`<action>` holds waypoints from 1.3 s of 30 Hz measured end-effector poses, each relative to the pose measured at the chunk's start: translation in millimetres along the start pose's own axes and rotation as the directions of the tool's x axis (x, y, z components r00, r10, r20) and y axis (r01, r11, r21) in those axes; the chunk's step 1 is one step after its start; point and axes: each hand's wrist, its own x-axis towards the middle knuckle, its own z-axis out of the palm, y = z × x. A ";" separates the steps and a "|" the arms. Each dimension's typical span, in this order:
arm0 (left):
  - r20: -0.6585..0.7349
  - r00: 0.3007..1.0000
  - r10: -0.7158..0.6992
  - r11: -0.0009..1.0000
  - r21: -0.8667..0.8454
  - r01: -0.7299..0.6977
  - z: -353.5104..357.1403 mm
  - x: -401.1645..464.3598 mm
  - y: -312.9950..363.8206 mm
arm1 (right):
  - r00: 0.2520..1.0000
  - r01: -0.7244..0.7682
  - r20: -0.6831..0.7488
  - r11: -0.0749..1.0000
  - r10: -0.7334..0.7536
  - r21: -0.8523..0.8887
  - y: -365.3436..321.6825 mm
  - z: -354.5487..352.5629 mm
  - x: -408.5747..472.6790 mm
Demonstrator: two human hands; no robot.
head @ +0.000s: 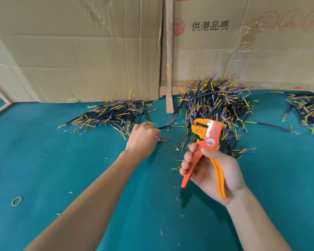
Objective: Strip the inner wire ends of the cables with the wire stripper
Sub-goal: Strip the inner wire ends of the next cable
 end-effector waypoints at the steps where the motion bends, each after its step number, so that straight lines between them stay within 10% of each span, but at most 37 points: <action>1: -0.002 0.999 0.032 0.999 0.024 -0.032 -1.5 0.0 0.8 | 1.000 -0.009 -0.017 1.000 0.008 -0.010 1.2 0.2 0.4; 6: -0.109 0.992 -0.069 0.957 -0.289 0.034 -12.5 -9.0 10.7 | 0.997 -0.046 -0.065 0.998 0.043 -0.042 2.4 1.4 0.5; 11: -0.099 0.900 -0.425 0.670 -0.702 0.240 -14.7 -39.8 34.9 | 0.988 -0.092 -0.136 0.989 0.076 -0.113 6.5 4.6 2.5; 17: -0.059 0.839 -0.541 0.492 -0.831 0.259 1.5 -62.3 59.2 | 0.972 -0.155 -0.205 0.966 0.112 -0.206 10.6 9.7 3.9; 39: -0.268 0.842 -0.468 0.640 -0.760 0.114 7.1 -67.3 59.9 | 0.960 -0.240 -0.229 0.900 0.163 -0.364 11.2 8.7 1.3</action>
